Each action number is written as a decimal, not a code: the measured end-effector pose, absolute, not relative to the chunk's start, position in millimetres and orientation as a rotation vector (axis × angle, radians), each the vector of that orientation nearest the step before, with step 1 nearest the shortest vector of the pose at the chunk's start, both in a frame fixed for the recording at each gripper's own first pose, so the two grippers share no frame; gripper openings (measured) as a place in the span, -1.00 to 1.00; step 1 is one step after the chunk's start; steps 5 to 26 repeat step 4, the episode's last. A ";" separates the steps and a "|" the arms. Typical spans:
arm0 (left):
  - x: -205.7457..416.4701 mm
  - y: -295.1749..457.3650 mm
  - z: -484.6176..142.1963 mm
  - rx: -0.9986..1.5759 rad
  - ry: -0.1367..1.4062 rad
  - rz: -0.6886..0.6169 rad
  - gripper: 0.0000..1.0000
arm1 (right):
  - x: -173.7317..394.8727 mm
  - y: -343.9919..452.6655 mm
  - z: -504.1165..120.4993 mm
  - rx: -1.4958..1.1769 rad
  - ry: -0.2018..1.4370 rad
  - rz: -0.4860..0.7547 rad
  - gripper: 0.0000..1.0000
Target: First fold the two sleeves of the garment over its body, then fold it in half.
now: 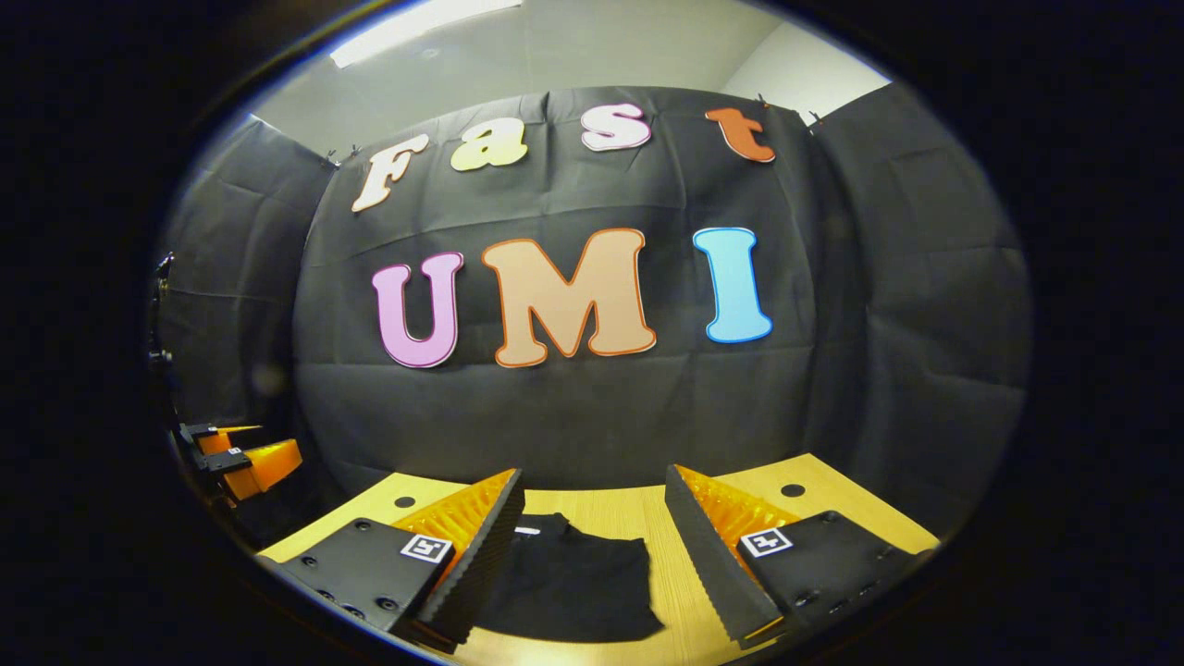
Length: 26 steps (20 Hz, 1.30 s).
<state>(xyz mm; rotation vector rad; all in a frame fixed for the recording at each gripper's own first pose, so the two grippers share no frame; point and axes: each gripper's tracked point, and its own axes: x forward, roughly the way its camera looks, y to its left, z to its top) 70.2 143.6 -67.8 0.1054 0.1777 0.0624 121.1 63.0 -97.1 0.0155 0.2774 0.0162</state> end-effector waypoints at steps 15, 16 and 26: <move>30.7 130.7 -49.8 0.085 0.151 0.036 0.87 | 75.6 76.0 -84.4 0.022 0.259 0.019 0.86; 30.7 130.7 -49.8 0.085 0.151 0.036 0.87 | 75.6 76.0 -84.4 0.022 0.259 0.019 0.86; 30.7 130.7 -49.8 0.085 0.151 0.036 0.87 | 75.6 76.0 -84.4 0.022 0.259 0.019 0.86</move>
